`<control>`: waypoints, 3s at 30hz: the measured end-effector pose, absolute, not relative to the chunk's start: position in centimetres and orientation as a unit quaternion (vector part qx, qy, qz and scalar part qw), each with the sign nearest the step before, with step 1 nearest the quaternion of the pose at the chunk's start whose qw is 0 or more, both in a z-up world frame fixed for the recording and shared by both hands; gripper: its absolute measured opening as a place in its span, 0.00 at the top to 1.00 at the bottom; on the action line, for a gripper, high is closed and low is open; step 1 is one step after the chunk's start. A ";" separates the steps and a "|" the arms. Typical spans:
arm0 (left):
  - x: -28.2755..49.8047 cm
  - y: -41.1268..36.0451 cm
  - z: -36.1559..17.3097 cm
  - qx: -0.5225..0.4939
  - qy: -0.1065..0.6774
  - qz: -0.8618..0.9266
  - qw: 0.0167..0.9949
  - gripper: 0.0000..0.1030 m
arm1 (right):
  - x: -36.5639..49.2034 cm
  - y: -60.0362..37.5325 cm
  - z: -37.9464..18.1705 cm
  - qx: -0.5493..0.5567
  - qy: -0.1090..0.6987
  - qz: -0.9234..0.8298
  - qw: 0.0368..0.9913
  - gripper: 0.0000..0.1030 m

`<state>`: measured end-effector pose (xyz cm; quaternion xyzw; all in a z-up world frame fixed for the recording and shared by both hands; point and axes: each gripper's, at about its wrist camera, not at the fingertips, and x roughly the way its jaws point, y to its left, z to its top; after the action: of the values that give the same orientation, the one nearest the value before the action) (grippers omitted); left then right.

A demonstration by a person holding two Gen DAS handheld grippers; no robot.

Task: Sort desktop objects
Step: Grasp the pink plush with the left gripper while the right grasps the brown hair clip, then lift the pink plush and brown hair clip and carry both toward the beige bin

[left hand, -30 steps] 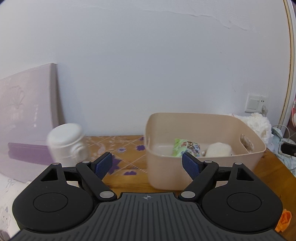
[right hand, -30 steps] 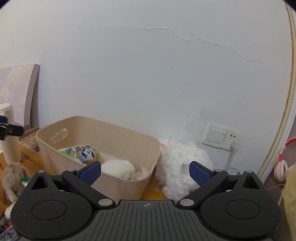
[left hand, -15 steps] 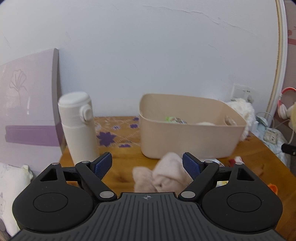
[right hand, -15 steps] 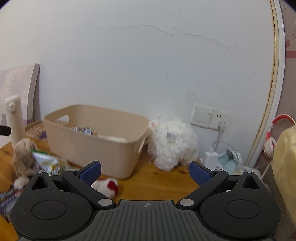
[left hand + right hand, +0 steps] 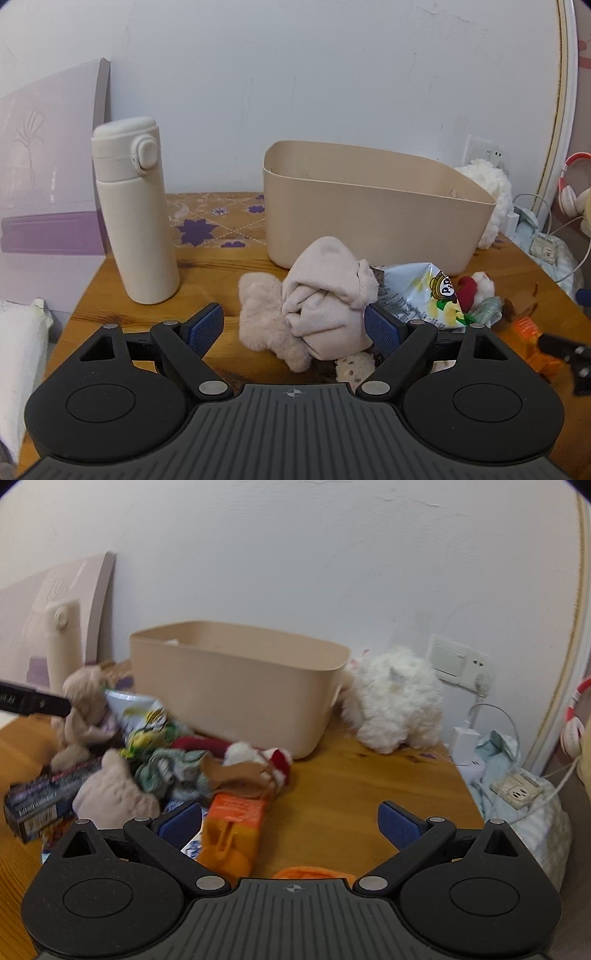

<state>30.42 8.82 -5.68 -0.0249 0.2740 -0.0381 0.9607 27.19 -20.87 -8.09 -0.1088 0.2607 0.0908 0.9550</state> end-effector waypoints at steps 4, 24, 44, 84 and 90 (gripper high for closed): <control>31.0 9.0 -6.0 -0.032 0.274 -0.041 0.960 0.18 | 27.8 -20.2 -7.9 -0.111 0.250 0.093 0.957 0.00; 34.4 9.3 -7.5 -0.061 0.276 -0.058 0.958 0.17 | 31.2 -19.7 -9.2 -0.033 0.266 0.114 0.957 0.27; 34.0 9.8 -7.3 -0.072 0.272 -0.054 0.958 0.47 | 30.2 -20.3 -8.3 -0.012 0.243 0.117 0.963 0.51; 32.2 11.5 -1.1 -0.065 0.197 -0.049 0.977 0.79 | 30.0 -21.7 -2.9 -0.005 0.180 0.096 0.979 0.51; 33.9 11.0 1.4 -0.049 0.171 -0.044 0.983 0.79 | 31.9 -22.1 -1.8 0.001 0.177 0.088 0.980 0.51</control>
<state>33.89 10.99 1.37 -0.0495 0.1712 -0.0444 0.9830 31.94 -22.08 -1.79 0.0012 0.1773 0.0880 0.9802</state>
